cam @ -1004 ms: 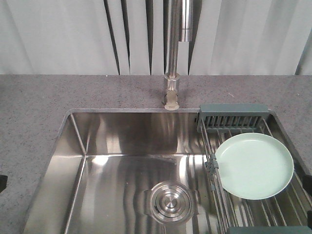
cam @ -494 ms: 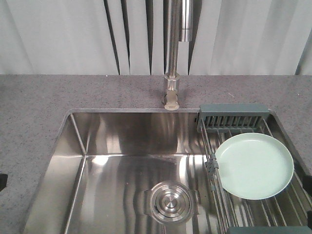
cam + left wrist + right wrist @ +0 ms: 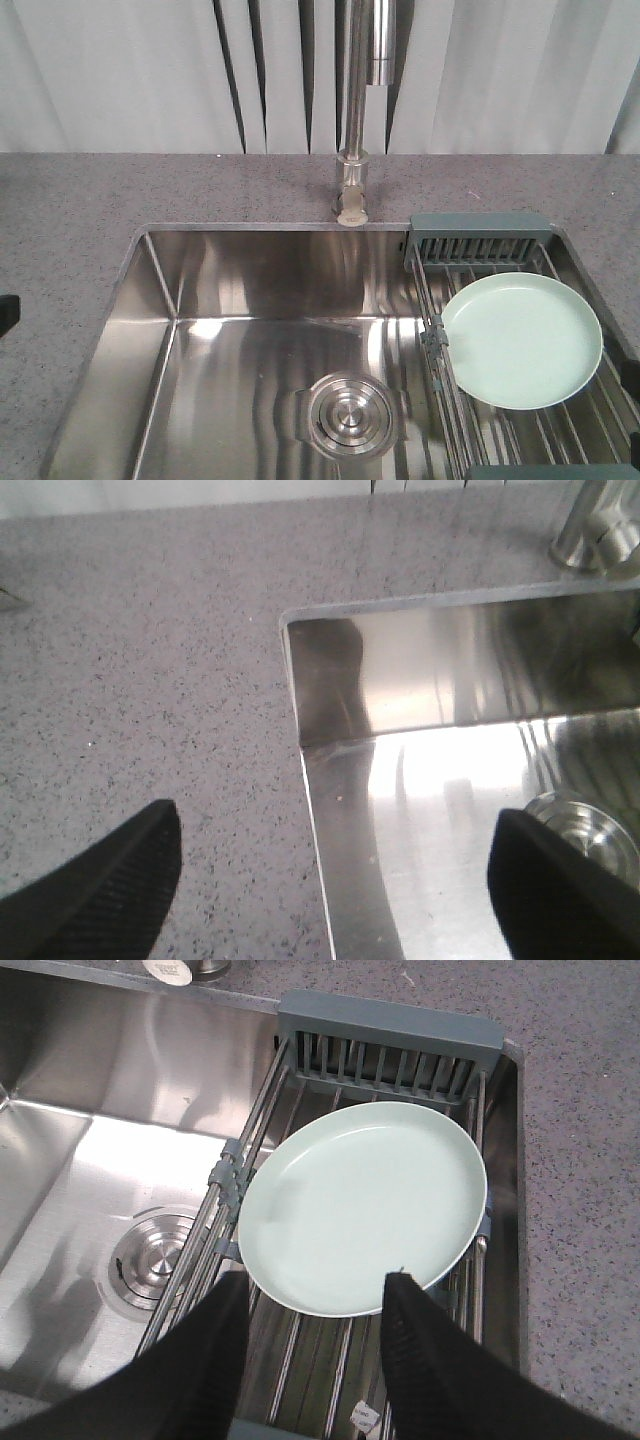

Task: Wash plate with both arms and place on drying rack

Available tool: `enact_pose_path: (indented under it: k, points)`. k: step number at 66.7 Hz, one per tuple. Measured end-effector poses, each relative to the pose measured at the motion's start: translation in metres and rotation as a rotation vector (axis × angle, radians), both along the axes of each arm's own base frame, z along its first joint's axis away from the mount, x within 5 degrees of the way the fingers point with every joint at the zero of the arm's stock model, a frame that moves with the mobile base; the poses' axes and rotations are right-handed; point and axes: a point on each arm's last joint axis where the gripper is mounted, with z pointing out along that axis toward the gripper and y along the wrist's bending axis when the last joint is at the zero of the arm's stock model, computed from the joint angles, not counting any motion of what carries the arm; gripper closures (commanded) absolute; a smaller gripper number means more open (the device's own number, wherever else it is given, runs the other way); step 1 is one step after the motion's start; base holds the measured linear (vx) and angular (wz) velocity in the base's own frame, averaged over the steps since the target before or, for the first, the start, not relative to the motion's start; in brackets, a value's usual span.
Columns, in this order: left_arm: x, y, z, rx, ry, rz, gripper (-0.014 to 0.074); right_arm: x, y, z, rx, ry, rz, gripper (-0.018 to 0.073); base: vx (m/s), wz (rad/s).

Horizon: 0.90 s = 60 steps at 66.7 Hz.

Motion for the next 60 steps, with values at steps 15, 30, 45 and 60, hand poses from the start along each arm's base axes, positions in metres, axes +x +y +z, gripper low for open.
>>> enact_pose_path:
  k: [15,30,45,60]
  points:
    - [0.023,-0.003,0.028,0.003,0.005,-0.006,0.0099,0.000,0.000,0.000,0.000,0.000,0.000,0.0240,0.00,0.00]
    - [0.058,-0.009,0.042,0.035,0.095,-0.027,0.0132,0.000,0.000,0.000,0.000,0.000,0.000,0.0240,0.00,0.00]
    - [0.094,-0.014,0.044,0.047,0.178,-0.034,0.0167,0.000,0.000,0.000,0.000,0.000,0.000,0.0240,0.00,0.00]
    - [0.125,-0.018,0.031,0.058,0.259,-0.038,0.0393,0.000,0.000,0.000,0.000,0.000,0.000,0.0240,0.00,0.00]
